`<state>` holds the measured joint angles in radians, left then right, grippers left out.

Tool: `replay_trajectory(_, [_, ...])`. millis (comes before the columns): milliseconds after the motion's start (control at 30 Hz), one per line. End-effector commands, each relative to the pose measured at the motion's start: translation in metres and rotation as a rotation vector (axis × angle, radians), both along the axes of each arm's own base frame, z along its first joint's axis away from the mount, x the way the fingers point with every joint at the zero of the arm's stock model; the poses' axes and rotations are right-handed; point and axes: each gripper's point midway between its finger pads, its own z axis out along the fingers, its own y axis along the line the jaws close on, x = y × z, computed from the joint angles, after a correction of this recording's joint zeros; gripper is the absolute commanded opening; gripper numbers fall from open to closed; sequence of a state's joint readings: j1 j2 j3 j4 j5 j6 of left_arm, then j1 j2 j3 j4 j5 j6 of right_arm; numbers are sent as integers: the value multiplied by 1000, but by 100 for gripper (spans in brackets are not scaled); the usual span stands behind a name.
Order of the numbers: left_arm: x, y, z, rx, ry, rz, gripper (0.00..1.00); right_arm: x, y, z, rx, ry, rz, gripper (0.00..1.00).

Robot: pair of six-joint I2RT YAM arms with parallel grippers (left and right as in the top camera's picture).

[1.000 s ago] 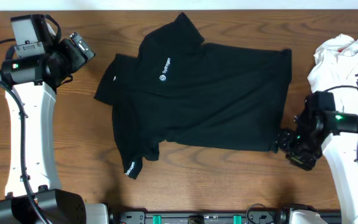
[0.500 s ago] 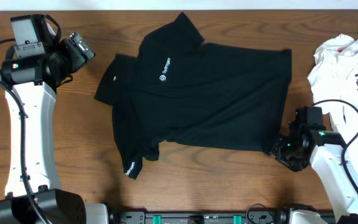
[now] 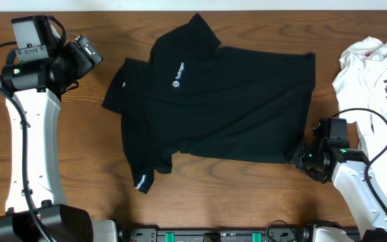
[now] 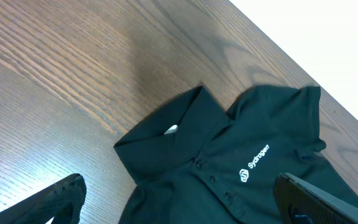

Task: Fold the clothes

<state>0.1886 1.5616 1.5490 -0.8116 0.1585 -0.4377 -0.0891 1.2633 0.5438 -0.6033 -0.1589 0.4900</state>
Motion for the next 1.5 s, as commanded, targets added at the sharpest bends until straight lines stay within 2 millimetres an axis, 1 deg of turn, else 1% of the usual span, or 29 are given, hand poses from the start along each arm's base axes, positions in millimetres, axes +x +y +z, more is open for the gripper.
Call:
replay_trajectory(0, [-1,-2,4,-3,-9,-11,98,0,-1,-3,-10,-1,-9,48])
replay_trajectory(67, [0,-2,4,-3,-9,-11,98,1,-1,-4,-11,-5,-9,43])
replay_trajectory(167, [0,-2,4,-3,-9,-11,98,0,-1,-7,-11,-9,-9,41])
replay_trajectory(267, [-1,-2,4,-3,-9,-11,98,1,-1,-9,-11,-12,-9,41])
replay_trajectory(400, [0,-2,4,-3,-9,-11,98,3,-1,-9,-12,-19,-9,44])
replay_trajectory(600, [-1,-2,4,-3,-9,-11,98,3,-1,-13,-10,-10,-7,43])
replay_trajectory(667, [0,-2,4,-3,-9,-11,98,3,0,-14,-2,-4,-5,38])
replay_trajectory(700, [-1,-2,4,-3,-9,-11,98,3,1,-15,3,-2,-4,30])
replay_trajectory(767, [-1,-2,4,-3,-9,-11,98,3,4,-15,18,-5,0,11])
replay_trajectory(800, [0,-2,4,-3,-9,-11,98,4,6,-14,28,-9,3,2])
replay_trajectory(967, [-1,-2,4,-3,-9,-11,98,5,9,-13,33,-25,75,1])
replay_trajectory(1033, [0,-2,4,-3,-9,-11,98,5,9,-13,29,-26,75,1])
replay_trajectory(1233, [0,-2,4,-3,-9,-11,98,16,8,-4,26,-53,74,1])
replay_trajectory(1467, [0,-2,4,-3,-9,-11,98,16,8,-4,25,-53,74,1])
